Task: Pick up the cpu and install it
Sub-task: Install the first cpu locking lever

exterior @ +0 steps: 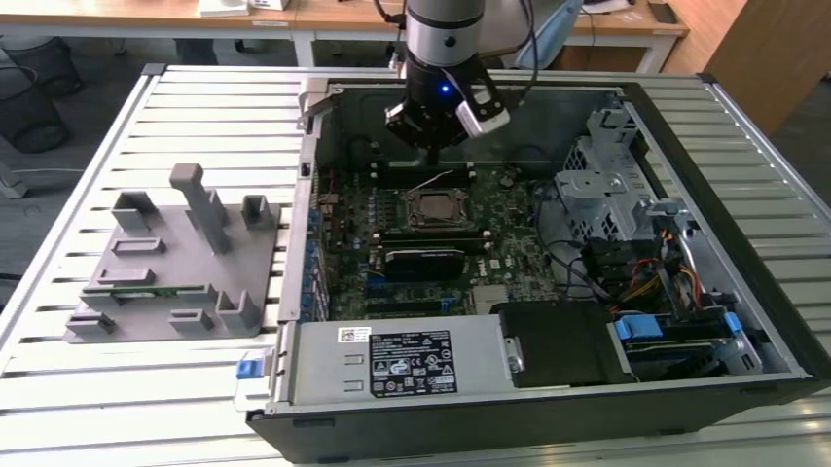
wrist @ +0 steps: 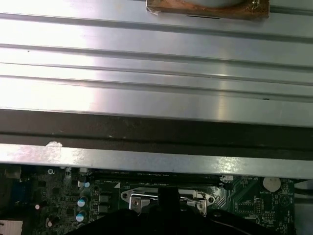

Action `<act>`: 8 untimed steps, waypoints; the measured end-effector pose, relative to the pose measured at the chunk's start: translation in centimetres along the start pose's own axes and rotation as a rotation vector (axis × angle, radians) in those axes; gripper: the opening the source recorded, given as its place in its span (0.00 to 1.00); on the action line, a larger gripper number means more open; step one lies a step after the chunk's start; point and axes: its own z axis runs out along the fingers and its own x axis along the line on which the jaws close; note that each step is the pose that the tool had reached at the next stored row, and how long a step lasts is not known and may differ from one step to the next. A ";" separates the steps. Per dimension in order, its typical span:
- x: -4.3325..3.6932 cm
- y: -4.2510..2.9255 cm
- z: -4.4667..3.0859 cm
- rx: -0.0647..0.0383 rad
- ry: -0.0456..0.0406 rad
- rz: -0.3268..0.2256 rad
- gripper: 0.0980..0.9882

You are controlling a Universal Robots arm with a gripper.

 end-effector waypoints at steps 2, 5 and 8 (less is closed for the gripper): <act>-0.02 -0.02 0.20 0.004 -0.0008 0.000 0.01; -0.17 -0.06 0.54 0.009 -0.0008 0.000 0.01; -0.54 -0.10 0.79 0.009 -0.0008 0.001 0.01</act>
